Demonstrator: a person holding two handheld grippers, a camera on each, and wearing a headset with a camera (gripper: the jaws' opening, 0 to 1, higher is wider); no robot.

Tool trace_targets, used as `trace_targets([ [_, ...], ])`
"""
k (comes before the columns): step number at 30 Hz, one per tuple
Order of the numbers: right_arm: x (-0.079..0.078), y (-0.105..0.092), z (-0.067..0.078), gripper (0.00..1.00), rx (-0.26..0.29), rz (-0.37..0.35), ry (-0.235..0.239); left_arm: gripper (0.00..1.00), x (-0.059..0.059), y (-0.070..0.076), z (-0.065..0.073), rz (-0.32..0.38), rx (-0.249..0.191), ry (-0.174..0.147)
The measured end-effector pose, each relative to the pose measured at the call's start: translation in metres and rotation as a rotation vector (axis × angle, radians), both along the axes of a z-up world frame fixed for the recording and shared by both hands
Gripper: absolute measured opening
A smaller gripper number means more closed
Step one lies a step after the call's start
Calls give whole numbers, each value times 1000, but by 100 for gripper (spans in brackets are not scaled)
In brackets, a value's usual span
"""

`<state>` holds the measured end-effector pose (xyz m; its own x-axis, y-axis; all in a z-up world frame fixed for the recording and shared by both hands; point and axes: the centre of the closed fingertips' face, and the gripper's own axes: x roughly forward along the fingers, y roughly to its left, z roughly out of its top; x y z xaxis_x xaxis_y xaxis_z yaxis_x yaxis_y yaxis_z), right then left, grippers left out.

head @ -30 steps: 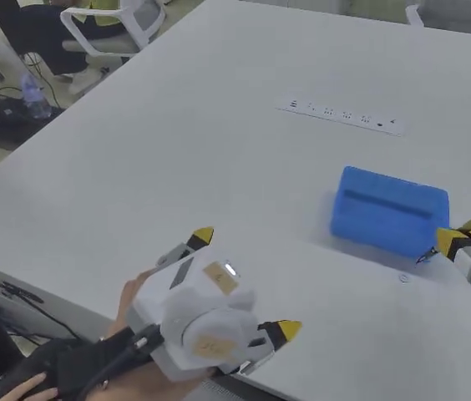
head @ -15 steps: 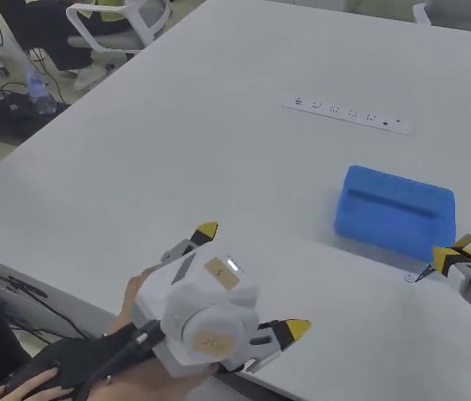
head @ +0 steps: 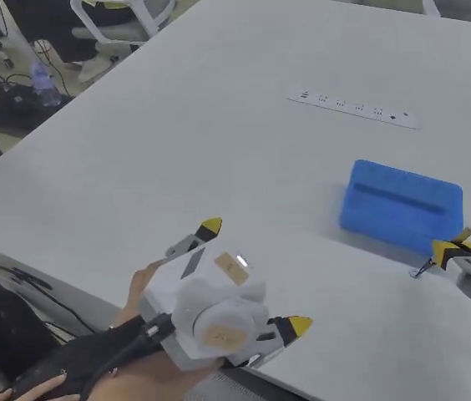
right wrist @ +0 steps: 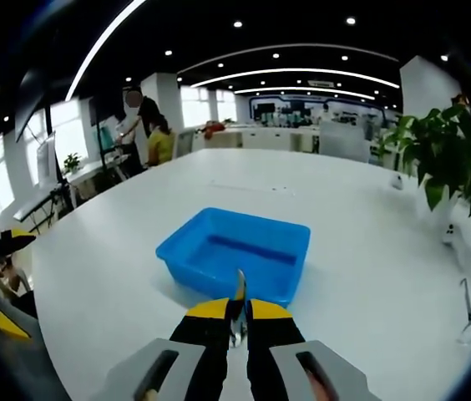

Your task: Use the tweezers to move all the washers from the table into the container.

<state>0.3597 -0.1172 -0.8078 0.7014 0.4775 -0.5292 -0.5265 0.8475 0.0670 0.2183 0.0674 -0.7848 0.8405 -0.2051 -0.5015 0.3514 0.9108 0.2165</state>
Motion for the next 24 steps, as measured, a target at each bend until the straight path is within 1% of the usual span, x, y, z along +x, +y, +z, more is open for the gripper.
trace_targets([
  [2,0,-1,0,3,-2,0,0,99,0,0,0,0,-1,-2],
  [4,1,-1,1,3,33,-21,17,99,0,-1,0,-3,-2,4],
  [5,3,-2,1,3,39,-28,19,99,0,-2,-1,-6,2,6],
  [9,5,0,1,3,32,-27,9,98,-1,-1,-1,-4,10,10],
  [11,4,1,0,3,31,-25,17,97,0,0,0,-1,8,9],
  [12,4,2,0,3,32,-24,14,97,0,0,1,0,8,5],
  [14,4,3,-1,3,23,-17,10,97,-1,0,0,2,4,9],
  [15,4,3,0,3,17,-13,-11,97,-1,0,0,3,6,11],
  [16,4,2,-1,3,3,-13,-9,97,-1,1,0,5,12,11],
  [18,5,1,-1,3,4,-14,-14,97,0,2,1,5,16,0],
  [20,3,-1,-1,3,3,-13,-16,97,0,1,0,6,11,9],
  [24,-1,-4,-2,3,-11,-7,-23,96,-1,1,-1,1,21,15],
])
